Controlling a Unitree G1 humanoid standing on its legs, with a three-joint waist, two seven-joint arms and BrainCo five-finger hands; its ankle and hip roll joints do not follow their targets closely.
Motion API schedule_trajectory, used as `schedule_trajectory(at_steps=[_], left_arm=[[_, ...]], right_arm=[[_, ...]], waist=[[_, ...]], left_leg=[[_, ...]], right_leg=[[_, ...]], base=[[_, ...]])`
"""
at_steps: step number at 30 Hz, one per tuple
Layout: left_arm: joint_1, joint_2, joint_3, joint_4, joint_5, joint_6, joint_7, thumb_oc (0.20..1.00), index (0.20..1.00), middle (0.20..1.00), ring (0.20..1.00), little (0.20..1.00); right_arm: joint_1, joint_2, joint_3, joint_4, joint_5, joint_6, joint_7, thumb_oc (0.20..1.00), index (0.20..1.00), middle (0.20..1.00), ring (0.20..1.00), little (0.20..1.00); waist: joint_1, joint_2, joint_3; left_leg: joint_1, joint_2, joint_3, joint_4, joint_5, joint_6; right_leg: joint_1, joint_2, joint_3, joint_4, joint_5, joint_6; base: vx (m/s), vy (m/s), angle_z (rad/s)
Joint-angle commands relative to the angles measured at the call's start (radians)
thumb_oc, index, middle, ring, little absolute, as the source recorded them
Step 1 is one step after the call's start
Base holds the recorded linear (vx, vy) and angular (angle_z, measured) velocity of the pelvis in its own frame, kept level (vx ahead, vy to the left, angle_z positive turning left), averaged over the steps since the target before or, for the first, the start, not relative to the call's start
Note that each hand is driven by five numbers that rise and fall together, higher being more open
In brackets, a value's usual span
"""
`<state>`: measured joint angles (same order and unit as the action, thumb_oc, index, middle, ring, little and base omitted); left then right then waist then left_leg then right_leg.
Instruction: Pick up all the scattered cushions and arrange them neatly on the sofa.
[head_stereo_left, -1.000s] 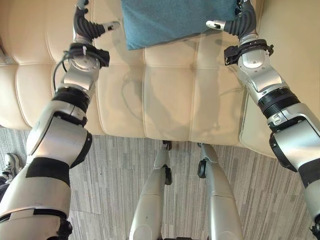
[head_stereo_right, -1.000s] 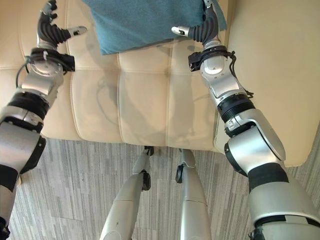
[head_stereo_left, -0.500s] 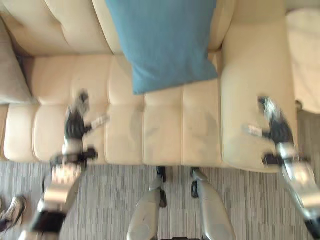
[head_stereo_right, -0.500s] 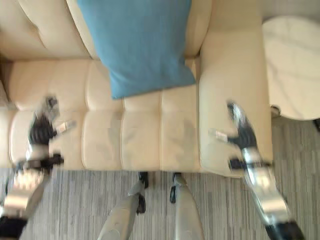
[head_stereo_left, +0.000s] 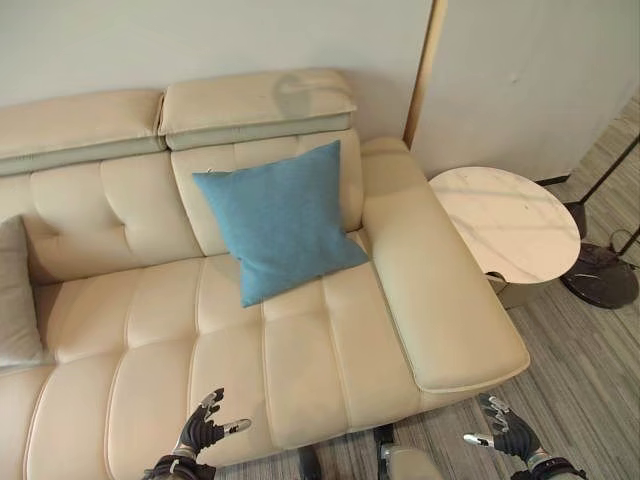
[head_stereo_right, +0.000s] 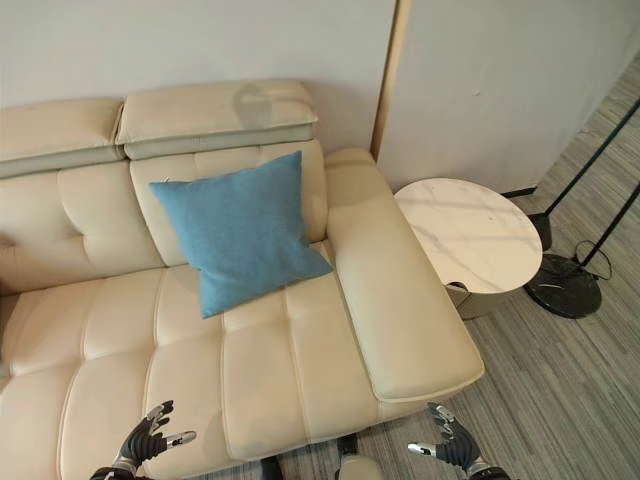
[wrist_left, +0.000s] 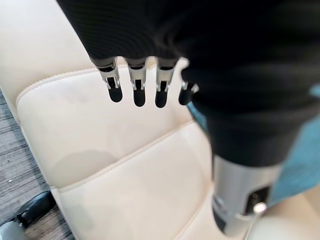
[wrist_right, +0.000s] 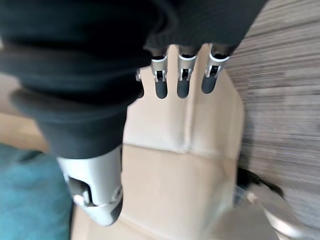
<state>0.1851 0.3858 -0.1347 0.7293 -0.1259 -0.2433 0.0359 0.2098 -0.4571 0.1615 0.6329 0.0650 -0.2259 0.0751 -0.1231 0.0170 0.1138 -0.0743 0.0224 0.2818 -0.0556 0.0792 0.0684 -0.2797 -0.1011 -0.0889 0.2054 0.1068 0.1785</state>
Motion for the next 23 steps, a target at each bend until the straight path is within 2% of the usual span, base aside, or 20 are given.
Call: schedule_trajectory(at_steps=[1, 2, 3, 4, 5, 7, 9, 10, 11, 12, 14, 16, 23], left_arm=[[-0.058, 0.053, 0.031, -0.013, 0.030, -0.016, 0.031, 1.000, 1.000, 1.000, 1.000, 1.000], [-0.059, 0.053, 0.031, -0.013, 0.030, -0.016, 0.031, 1.000, 1.000, 1.000, 1.000, 1.000], [-0.058, 0.050, 0.016, -0.026, 0.032, -0.016, 0.032, 1.000, 1.000, 1.000, 1.000, 1.000], [-0.058, 0.050, 0.016, -0.026, 0.032, -0.016, 0.032, 1.000, 1.000, 1.000, 1.000, 1.000], [-0.077, 0.052, 0.006, -0.017, 0.049, -0.021, 0.047, 1.000, 1.000, 1.000, 1.000, 1.000], [-0.071, 0.049, 0.002, -0.029, 0.051, -0.020, 0.045, 1.000, 1.000, 1.000, 1.000, 1.000], [-0.078, 0.048, -0.002, -0.036, 0.051, -0.019, 0.043, 1.000, 1.000, 1.000, 1.000, 1.000], [-0.078, 0.045, -0.004, -0.035, 0.054, -0.022, 0.037, 1.000, 1.000, 1.000, 1.000, 1.000], [-0.070, 0.040, 0.000, -0.030, 0.055, -0.021, 0.037, 1.000, 1.000, 1.000, 1.000, 1.000], [-0.070, 0.040, 0.000, -0.030, 0.055, -0.021, 0.037, 1.000, 1.000, 1.000, 1.000, 1.000], [-0.065, 0.033, 0.005, -0.019, 0.055, -0.023, 0.035, 1.000, 1.000, 1.000, 1.000, 1.000], [-0.058, 0.032, 0.003, -0.015, 0.064, -0.026, 0.035, 1.000, 1.000, 1.000, 1.000, 1.000], [-0.047, 0.040, 0.012, -0.008, 0.064, -0.021, 0.031, 1.000, 1.000, 1.000, 1.000, 1.000]], right_arm=[[-0.048, 0.001, -0.002, -0.049, 0.015, -0.024, -0.025, 1.000, 1.000, 1.000, 1.000, 1.000], [-0.048, 0.001, -0.003, -0.049, 0.015, -0.024, -0.025, 1.000, 1.000, 1.000, 1.000, 1.000], [-0.039, 0.016, 0.004, -0.040, 0.007, -0.026, -0.036, 1.000, 1.000, 1.000, 1.000, 1.000], [-0.039, 0.016, 0.004, -0.040, 0.007, -0.026, -0.036, 1.000, 1.000, 1.000, 1.000, 1.000], [-0.064, 0.002, 0.028, -0.044, 0.016, -0.020, -0.041, 1.000, 1.000, 1.000, 1.000, 1.000], [-0.060, -0.007, 0.027, -0.053, 0.021, -0.023, -0.039, 1.000, 1.000, 1.000, 1.000, 1.000], [-0.054, -0.029, 0.025, -0.069, 0.023, -0.022, -0.040, 1.000, 1.000, 1.000, 1.000, 1.000], [-0.045, -0.041, 0.017, -0.072, 0.022, -0.024, -0.042, 1.000, 1.000, 1.000, 1.000, 1.000], [-0.036, -0.050, 0.014, -0.070, 0.021, -0.026, -0.041, 1.000, 1.000, 1.000, 1.000, 1.000], [-0.037, -0.050, 0.014, -0.070, 0.021, -0.026, -0.041, 1.000, 1.000, 1.000, 1.000, 1.000], [-0.033, -0.054, 0.013, -0.062, 0.015, -0.028, -0.039, 1.000, 1.000, 1.000, 1.000, 1.000], [-0.012, -0.048, 0.000, -0.065, 0.015, -0.033, -0.034, 1.000, 1.000, 1.000, 1.000, 1.000], [0.010, -0.031, -0.003, -0.049, 0.021, -0.026, -0.028, 1.000, 1.000, 1.000, 1.000, 1.000]], waist=[[0.038, -0.028, 0.048], [0.039, -0.026, 0.046], [0.067, -0.050, 0.033], [0.067, -0.049, 0.032], [0.083, -0.069, 0.028], [0.085, -0.066, 0.030], [0.084, -0.061, 0.050], [0.075, -0.067, 0.059], [0.069, -0.074, 0.054], [0.069, -0.073, 0.052], [0.061, -0.078, 0.049], [0.045, -0.072, 0.028], [0.039, -0.073, 0.002]], left_leg=[[-0.007, 0.036, -0.089, 0.013, -0.027, -0.091], [-0.011, 0.039, -0.088, 0.014, -0.027, -0.091], [-0.038, 0.040, -0.099, 0.029, -0.017, -0.101], [-0.039, 0.041, -0.099, 0.030, -0.017, -0.101], [-0.150, 0.074, -0.098, 0.077, 0.037, -0.133], [-0.169, 0.084, -0.102, 0.082, 0.054, -0.145], [-0.212, 0.101, -0.105, 0.099, 0.090, -0.175], [-0.202, 0.086, -0.114, 0.121, 0.054, -0.164], [-0.185, 0.064, -0.154, 0.162, 0.004, -0.153], [-0.188, 0.065, -0.154, 0.162, 0.006, -0.153], [-0.164, 0.046, -0.190, 0.186, -0.037, -0.149], [-0.112, 0.059, -0.187, 0.148, -0.040, -0.151], [-0.054, 0.049, -0.195, 0.076, -0.033, -0.147]], right_leg=[[0.113, 0.016, 0.024, 0.255, -0.159, -0.003], [0.110, 0.019, 0.024, 0.252, -0.156, -0.004], [0.219, 0.025, 0.021, 0.141, -0.238, -0.032], [0.219, 0.026, 0.021, 0.141, -0.237, -0.032], [0.251, 0.062, 0.048, -0.050, -0.279, -0.069], [0.255, 0.074, 0.041, -0.088, -0.272, -0.076], [0.246, 0.083, 0.027, -0.121, -0.252, -0.085], [0.245, 0.073, 0.012, -0.147, -0.233, -0.085], [0.239, 0.063, 0.015, -0.152, -0.218, -0.087], [0.236, 0.064, 0.014, -0.153, -0.216, -0.088], [0.224, 0.059, 0.017, -0.146, -0.208, -0.091], [0.220, 0.062, 0.007, -0.141, -0.211, -0.092], [0.241, 0.058, -0.010, -0.127, -0.218, -0.088]], base=[[-0.13, -0.109, 0.16], [-0.16, -0.225, 0.16], [-0.11, -0.164, 0.21], [-0.36, -0.405, 0.24], [-0.32, -0.305, 0.05], [-0.24, -0.212, -0.04], [-0.28, -0.110, -0.19], [-0.38, -0.098, 0.08], [-0.28, -0.064, 0.35], [-0.15, -0.024, 0.30], [-0.06, 0.019, 0.19], [0.01, 0.057, 0.14], [0.05, 0.053, 0.20]])
